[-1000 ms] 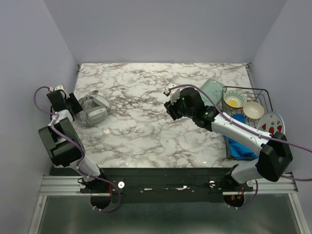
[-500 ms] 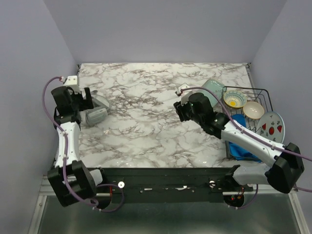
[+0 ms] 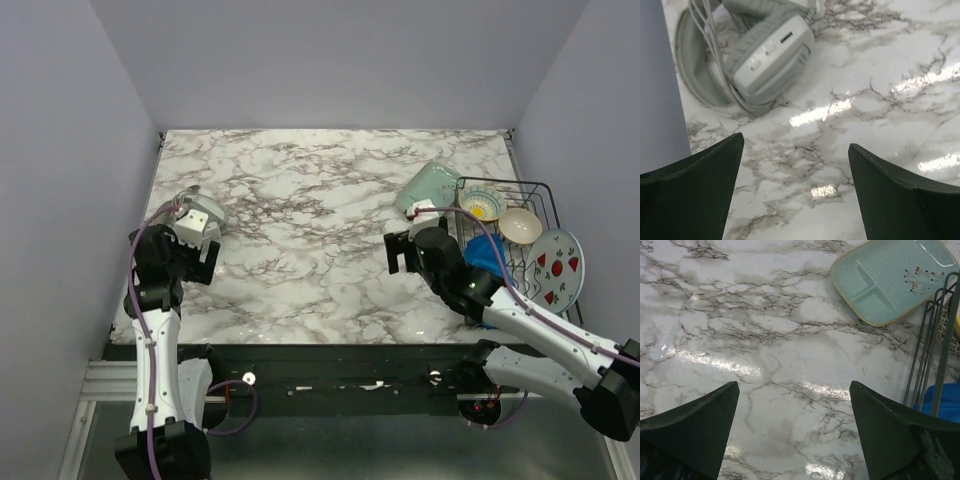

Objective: Wrap the headphones

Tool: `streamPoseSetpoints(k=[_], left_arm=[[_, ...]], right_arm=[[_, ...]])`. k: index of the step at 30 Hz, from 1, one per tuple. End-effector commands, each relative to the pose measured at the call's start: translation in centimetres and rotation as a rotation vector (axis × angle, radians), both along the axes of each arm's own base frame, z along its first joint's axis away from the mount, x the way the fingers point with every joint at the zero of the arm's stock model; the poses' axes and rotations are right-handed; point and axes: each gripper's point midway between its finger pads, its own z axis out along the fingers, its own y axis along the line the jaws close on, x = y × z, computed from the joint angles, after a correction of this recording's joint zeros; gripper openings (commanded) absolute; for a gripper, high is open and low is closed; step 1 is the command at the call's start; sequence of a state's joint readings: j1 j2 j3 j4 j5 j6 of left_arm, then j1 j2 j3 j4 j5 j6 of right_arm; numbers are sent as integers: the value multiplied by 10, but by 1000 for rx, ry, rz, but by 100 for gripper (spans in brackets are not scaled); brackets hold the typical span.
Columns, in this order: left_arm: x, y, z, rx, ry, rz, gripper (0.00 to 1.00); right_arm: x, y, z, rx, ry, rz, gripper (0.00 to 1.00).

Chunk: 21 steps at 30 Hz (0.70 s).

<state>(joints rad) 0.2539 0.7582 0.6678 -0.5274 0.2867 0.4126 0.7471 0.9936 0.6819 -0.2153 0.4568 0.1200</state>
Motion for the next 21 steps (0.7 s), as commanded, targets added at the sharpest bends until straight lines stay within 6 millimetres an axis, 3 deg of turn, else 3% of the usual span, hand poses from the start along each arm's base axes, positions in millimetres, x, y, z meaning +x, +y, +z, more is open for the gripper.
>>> streamPoseSetpoints(k=[1,4,9,21], left_arm=[[-27,-5,-31,22,80,-29,99],[-30,9,-35,58,67,60,99],[-38,12,-41,90,49,69,99],[-40,-1,-42,79,16,-16,99]], right_arm=[[-5,-24,10,74,-64,-126,100],[-10,-23,13,105,-70,-103,100],[-11,-9,22,169,-68,-58,100],[-15,-1,31,231,-92,-12,100]])
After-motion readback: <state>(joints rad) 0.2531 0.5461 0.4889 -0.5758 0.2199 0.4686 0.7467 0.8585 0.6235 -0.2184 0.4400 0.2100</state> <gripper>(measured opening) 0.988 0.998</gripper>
